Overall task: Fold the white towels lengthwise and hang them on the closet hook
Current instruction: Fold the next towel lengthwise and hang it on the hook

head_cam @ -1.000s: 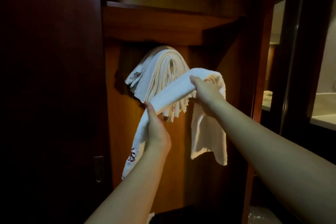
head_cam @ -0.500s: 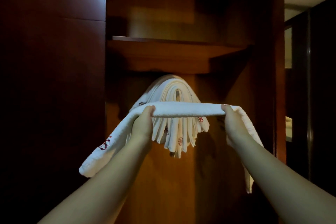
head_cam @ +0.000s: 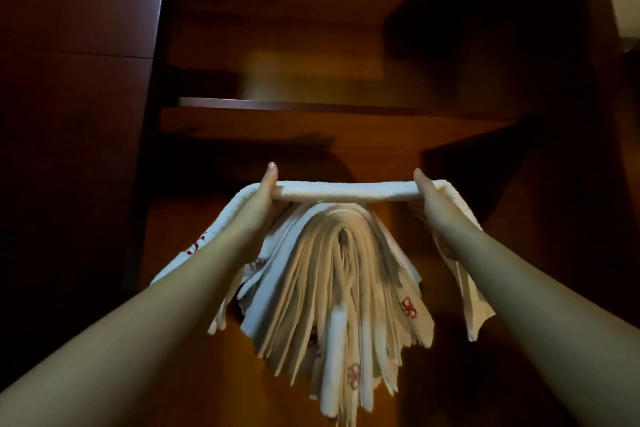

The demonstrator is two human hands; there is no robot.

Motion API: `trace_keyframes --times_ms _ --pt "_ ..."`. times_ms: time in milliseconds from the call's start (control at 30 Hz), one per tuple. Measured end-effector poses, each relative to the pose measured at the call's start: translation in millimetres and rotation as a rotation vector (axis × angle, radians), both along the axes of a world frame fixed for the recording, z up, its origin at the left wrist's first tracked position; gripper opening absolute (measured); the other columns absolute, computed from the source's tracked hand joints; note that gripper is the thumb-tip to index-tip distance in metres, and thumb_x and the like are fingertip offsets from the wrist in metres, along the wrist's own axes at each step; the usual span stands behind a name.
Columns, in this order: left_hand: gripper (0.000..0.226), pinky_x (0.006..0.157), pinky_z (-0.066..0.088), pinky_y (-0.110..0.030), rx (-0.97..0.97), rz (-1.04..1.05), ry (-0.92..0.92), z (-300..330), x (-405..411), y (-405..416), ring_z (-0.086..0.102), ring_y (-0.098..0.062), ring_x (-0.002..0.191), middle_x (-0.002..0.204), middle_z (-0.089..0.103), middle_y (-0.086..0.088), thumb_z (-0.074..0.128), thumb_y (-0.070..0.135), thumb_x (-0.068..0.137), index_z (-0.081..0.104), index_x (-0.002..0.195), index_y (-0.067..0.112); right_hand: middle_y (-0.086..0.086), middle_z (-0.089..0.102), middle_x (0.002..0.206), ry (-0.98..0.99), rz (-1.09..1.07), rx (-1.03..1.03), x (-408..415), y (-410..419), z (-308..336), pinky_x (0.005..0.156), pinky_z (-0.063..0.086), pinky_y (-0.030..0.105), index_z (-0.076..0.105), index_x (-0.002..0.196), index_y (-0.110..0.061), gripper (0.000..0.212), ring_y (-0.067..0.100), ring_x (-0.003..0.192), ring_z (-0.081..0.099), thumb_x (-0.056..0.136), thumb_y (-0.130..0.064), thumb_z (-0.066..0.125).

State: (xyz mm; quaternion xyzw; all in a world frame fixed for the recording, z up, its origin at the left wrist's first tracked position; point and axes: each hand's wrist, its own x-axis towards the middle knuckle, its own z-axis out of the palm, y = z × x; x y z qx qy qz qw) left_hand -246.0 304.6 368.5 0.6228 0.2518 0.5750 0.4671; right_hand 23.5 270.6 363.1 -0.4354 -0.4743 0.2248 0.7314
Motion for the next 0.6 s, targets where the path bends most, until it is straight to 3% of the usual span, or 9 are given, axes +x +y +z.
trace_keyframes --times_ms 67,167,200,300,400,500,567,600 --pt "0.082 0.107 0.043 -0.04 0.012 -0.006 -0.007 11.3 8.7 22.5 0.067 -0.023 0.114 0.125 0.068 -0.017 0.032 0.074 0.094 0.061 0.13 0.006 0.0 0.058 0.141 -0.017 0.008 -0.013 7.7 32.1 12.3 0.116 0.034 0.052 0.052 0.14 -0.033 0.126 0.023 0.133 0.053 0.034 -0.101 0.058" --pt "0.087 0.103 0.046 -0.042 0.003 0.053 -0.036 19.8 20.6 55.1 0.066 -0.026 0.113 0.124 0.068 -0.019 0.035 0.076 0.092 0.057 0.134 0.003 0.0 0.064 0.128 -0.037 -0.009 -0.031 18.6 70.0 23.9 0.113 0.037 0.051 0.057 0.129 -0.036 0.124 0.024 0.125 0.057 0.027 -0.106 0.049" --pt "0.086 0.102 0.047 -0.042 0.004 0.075 -0.048 21.8 23.7 63.8 0.068 -0.027 0.11 0.119 0.07 -0.019 0.036 0.076 0.091 0.06 0.131 0.003 0.001 0.063 0.128 -0.038 0.006 -0.051 20.3 79.8 26.3 0.113 0.037 0.05 0.054 0.134 -0.033 0.128 0.025 0.125 0.057 0.029 -0.107 0.048" --pt "0.088 0.111 0.042 -0.047 -0.002 0.139 -0.05 25.6 30.9 92.1 0.067 -0.031 0.113 0.116 0.071 -0.021 0.037 0.078 0.089 0.064 0.127 0.003 0.008 0.052 0.147 -0.066 0.072 -0.093 27.6 108.1 30.1 0.116 0.034 0.05 0.04 0.151 -0.025 0.131 0.027 0.135 0.049 0.046 -0.102 0.047" --pt "0.103 0.114 0.037 -0.049 -0.033 0.183 0.0 22.0 33.9 114.5 0.056 -0.031 0.128 0.14 0.057 -0.02 0.035 0.087 0.081 0.049 0.144 0.007 0.01 0.043 0.155 -0.113 0.104 -0.127 29.1 129.5 27.2 0.115 0.034 0.046 0.035 0.154 -0.023 0.108 0.027 0.136 0.047 0.072 -0.093 0.043" --pt "0.101 0.113 0.038 -0.05 -0.053 0.214 -0.009 11.3 31.0 131.0 0.055 -0.03 0.128 0.145 0.052 -0.018 0.033 0.087 0.083 0.042 0.15 0.013 0.008 0.058 0.14 -0.124 0.084 -0.12 28.1 148.2 21.7 0.096 0.046 0.04 0.052 0.141 -0.022 0.101 0.018 0.101 0.063 0.07 -0.094 0.045" --pt "0.095 0.113 0.038 -0.05 -0.076 0.22 -0.028 2.2 27.9 138.2 0.056 -0.029 0.127 0.144 0.053 -0.017 0.032 0.083 0.087 0.041 0.151 0.013 0.007 0.066 0.125 -0.09 0.075 -0.145 25.0 156.1 20.0 0.094 0.053 0.039 0.056 0.133 -0.024 0.105 0.018 0.102 0.068 0.059 -0.098 0.047" --pt "0.091 0.112 0.039 -0.05 -0.089 0.222 -0.04 -2.4 27.4 140.9 0.057 -0.029 0.125 0.143 0.054 -0.017 0.033 0.08 0.089 0.042 0.15 0.013 0.007 0.072 0.108 -0.055 0.104 -0.149 22.3 159.5 19.4 0.081 0.059 0.034 0.057 0.126 -0.024 0.096 0.014 0.09 0.073 0.063 -0.096 0.048"
